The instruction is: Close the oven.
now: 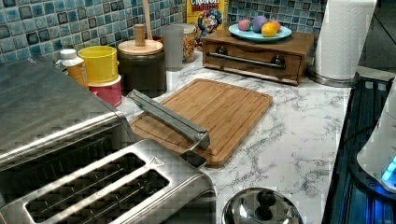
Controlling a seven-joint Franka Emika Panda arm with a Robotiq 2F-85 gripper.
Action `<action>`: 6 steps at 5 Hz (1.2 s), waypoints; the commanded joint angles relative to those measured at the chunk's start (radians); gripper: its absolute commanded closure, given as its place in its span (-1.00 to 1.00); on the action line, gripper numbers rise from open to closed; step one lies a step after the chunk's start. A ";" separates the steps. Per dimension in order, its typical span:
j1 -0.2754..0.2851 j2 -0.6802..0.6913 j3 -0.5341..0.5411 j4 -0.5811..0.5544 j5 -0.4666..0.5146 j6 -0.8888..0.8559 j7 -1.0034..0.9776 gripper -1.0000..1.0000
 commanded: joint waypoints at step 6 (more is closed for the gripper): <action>-0.041 -0.216 -0.029 -0.478 0.210 0.179 0.200 1.00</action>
